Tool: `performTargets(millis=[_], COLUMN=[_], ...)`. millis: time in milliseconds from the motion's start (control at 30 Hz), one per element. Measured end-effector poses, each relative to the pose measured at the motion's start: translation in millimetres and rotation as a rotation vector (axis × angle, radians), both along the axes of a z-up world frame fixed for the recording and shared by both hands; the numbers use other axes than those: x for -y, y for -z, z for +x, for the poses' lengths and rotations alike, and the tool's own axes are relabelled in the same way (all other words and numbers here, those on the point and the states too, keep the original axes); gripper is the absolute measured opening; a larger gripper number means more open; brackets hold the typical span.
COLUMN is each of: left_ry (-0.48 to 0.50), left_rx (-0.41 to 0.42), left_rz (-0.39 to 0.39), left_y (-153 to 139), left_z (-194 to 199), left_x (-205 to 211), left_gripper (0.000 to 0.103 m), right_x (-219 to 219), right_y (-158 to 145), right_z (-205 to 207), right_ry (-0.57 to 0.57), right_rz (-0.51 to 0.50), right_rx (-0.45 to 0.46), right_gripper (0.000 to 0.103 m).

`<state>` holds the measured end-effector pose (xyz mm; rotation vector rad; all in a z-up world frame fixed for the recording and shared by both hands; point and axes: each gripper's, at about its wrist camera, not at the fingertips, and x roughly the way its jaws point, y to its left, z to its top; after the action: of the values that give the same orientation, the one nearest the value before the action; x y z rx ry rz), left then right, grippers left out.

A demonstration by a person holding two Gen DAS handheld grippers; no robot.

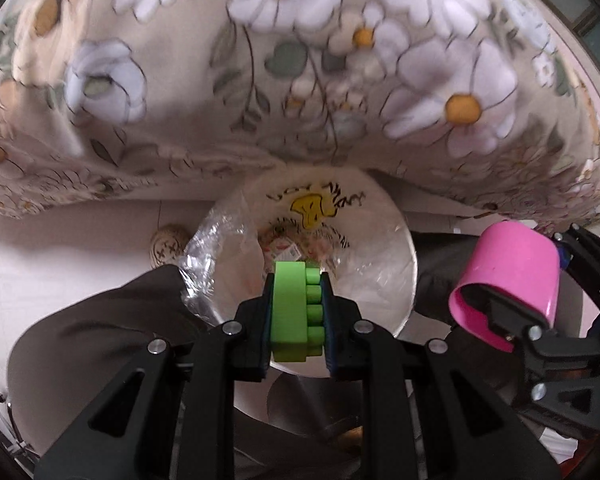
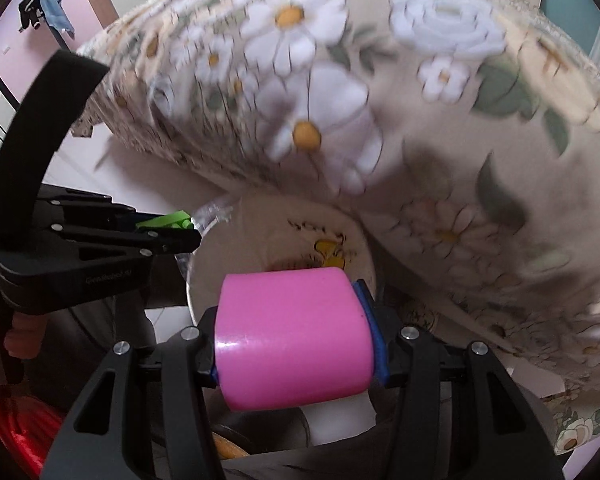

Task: Collect trash
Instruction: 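Open the right tool to drop the pink cup into the bin while the left tool holds the green block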

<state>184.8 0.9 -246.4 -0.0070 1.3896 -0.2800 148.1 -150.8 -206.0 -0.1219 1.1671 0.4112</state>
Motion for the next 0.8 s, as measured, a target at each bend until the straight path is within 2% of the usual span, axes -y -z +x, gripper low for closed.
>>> performTargets(millis=[367,800], left_ry=[-0.021,-0.034], left_rx=[-0.122,-0.226], left_rz=[0.008,0.001], left_y=[53.6,101.1], left_z=[6.0,17.8], left_x=[5.4,13.1], left_gripper=[0.021,0.021], right_x=[-9.0,-30.0], right_y=[52.1,100.7], right_z=[6.0,9.9], right_ry=[-0.003,-0.030], right_rz=[-0.020,-0.053], right_rx=[-0.111,-0.217], right_gripper=[0.055,0.054])
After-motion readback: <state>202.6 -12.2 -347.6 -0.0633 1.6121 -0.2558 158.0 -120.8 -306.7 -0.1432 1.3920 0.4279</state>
